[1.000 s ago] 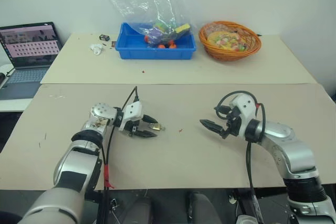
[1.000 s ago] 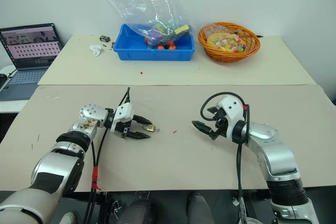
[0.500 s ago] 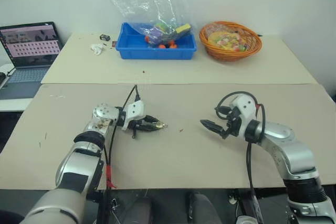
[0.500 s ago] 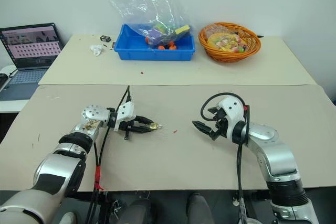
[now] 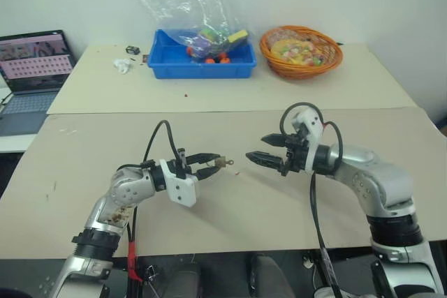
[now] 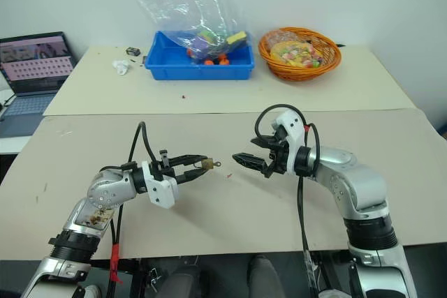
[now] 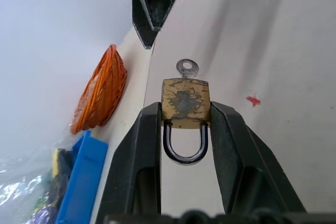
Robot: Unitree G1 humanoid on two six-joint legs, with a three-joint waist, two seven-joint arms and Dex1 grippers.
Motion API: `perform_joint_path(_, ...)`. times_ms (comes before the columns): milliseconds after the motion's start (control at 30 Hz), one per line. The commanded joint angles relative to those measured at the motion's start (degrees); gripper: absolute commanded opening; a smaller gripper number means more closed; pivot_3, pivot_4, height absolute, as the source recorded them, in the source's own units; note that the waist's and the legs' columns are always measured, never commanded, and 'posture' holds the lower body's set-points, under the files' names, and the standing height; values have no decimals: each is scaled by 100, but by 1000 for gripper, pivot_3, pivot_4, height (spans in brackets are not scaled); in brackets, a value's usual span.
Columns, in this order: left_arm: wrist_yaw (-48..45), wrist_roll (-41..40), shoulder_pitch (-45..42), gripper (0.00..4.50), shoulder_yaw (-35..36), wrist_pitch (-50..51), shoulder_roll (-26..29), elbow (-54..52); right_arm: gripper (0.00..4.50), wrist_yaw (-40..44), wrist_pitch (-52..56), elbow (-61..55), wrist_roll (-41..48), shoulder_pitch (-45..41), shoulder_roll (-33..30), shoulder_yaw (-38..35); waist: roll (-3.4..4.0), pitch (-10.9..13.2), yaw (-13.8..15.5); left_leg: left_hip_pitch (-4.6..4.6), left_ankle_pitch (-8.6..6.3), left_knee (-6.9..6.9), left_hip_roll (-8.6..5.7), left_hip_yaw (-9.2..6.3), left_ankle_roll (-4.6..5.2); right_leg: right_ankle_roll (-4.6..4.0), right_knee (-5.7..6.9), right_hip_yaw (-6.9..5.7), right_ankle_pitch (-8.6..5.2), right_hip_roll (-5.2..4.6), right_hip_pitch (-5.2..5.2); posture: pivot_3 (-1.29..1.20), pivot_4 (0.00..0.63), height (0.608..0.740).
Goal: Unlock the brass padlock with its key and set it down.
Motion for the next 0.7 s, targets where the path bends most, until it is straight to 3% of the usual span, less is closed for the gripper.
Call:
perform_joint_path(33,296,11,44,815,-39,134,94,-426,4500,310,361,148,334,-279,-129,0,1,0,24,0,0,1,-2,1,0,0,1,0,0,-2,1,0,150,735)
perform_joint_path(300,509,-39,166,815,-165,449,236,-631,4500,582,-140,185,-66,-239,-184,560,1,0,-34,-6,-3,-5,-2,7,4,2,-3,1,0,-3,-8,0,150,735)
perform_joint_path(700,670,-61,127,815,-322,501,412,-764,4500,362,83,172,147,-383,252,474,1,1,-58,-5,-2,-4,-2,7,4,1,-2,2,0,-3,-10,0,150,735)
